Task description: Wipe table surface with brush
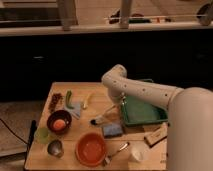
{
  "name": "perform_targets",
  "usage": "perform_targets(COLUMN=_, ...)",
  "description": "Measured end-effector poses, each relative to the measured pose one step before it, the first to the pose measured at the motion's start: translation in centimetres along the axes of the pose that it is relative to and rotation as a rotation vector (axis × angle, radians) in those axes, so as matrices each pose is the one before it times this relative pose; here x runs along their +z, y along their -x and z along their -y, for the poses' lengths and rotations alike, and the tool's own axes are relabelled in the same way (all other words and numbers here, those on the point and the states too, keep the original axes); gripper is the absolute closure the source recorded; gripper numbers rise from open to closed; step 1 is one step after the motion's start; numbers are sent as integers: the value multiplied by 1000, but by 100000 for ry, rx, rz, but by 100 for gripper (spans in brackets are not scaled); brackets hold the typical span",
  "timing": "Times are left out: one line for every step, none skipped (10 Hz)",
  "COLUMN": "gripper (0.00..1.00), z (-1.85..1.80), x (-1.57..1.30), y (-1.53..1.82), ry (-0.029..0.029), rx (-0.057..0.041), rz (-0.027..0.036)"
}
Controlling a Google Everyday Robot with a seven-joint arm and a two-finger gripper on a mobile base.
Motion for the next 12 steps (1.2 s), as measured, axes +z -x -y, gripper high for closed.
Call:
perform_targets(gripper=100, z=-495, x=-298, y=-801, ry=-141, rx=2906, rz=-1008)
perform_targets(gripper=100, z=-234, x=-319, y=-811, ry=-547, rx=2927, rz=-1149)
perform_targets(gripper=100, z=-159, x=-166, y=-954, ry=-392, rx=2870, rz=-1009)
perform_targets(gripper=100, z=45, x=-105, y=-714, ry=-411, rx=1834, rz=-879)
perform_targets(gripper=100, z=804, x=-361, y=-628, ry=-2123, rx=2941, rz=-503)
perform_targets(gripper=100, z=697, x=-307, y=-262, ry=-1647, rx=1597, rz=-536)
perform_targets(gripper=100, z=894, x=-389, y=-258, ry=-2054, rx=1998, rz=-340)
perform_targets(gripper=100, z=964, x=-344, y=-411, ry=-1795, rx=1847, rz=-216)
perform_targets(gripper=100, z=1158, x=-179, y=79, ry=-1286, rx=1227, rz=403)
perform_targets(gripper=100, z=961, x=-191, y=491, ry=-1005, rx=607, rz=614)
perform_targets(gripper=100, z=886, x=-33, y=826, ry=-396, rx=389, rz=992)
perform_targets(gripper=100, z=760, x=26, y=1017, ry=36, rx=-1, rz=1025)
